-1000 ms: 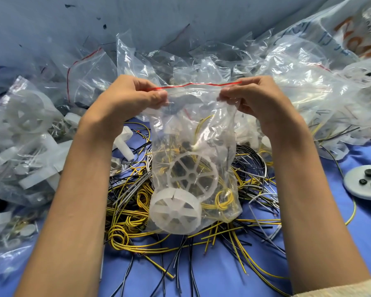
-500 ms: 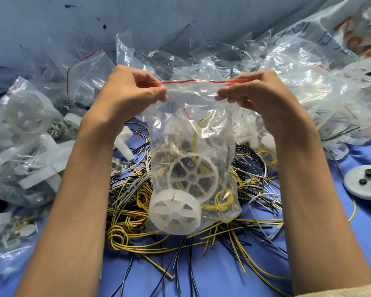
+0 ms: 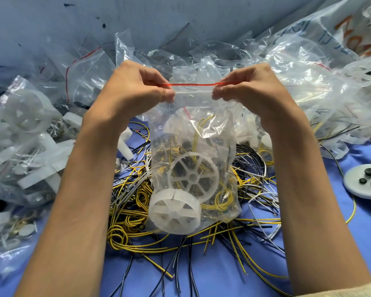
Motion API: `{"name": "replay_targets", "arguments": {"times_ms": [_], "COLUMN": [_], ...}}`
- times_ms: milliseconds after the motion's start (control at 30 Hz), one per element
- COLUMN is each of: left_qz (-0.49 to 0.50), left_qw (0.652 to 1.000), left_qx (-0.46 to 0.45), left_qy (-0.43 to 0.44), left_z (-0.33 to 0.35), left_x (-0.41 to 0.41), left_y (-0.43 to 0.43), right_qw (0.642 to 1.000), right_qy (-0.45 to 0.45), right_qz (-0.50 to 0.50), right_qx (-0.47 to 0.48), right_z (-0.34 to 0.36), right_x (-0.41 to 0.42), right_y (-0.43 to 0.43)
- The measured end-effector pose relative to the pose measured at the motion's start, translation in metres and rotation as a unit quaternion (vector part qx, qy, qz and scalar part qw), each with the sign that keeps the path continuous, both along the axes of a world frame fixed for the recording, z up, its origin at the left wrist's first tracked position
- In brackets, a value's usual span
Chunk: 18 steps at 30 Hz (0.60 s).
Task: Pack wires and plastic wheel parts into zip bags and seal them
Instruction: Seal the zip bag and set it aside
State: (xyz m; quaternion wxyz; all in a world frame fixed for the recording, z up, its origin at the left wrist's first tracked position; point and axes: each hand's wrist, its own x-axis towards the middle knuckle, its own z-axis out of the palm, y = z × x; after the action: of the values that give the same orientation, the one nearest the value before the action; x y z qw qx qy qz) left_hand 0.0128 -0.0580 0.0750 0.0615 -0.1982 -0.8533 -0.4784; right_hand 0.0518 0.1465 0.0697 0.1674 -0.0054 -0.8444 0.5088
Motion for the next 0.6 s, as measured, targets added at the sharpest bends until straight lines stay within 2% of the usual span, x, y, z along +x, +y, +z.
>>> {"name": "replay_targets", "arguments": {"times_ms": [267,467,600], "left_qz": [-0.018,-0.011,0.039], "left_qw": [0.998,0.995,0.989], "left_qx": [-0.046,-0.081,-0.116], "left_qy": [0.033,0.062,0.088], "left_z": [0.004,0.002,-0.003], "left_x": [0.002,0.002,0.0], "left_y": [0.001,0.009,0.017], "right_qw": [0.998,0.982,0.97], "right_qy": [0.018,0.048,0.07], "right_qz": [0.034,0.005,0.002], "right_qx": [0.045,0.182,0.233], "right_z": [0.005,0.004,0.002], "right_x": [0.004,0.001,0.0], "right_y": [0.002,-0.005,-0.01]}}
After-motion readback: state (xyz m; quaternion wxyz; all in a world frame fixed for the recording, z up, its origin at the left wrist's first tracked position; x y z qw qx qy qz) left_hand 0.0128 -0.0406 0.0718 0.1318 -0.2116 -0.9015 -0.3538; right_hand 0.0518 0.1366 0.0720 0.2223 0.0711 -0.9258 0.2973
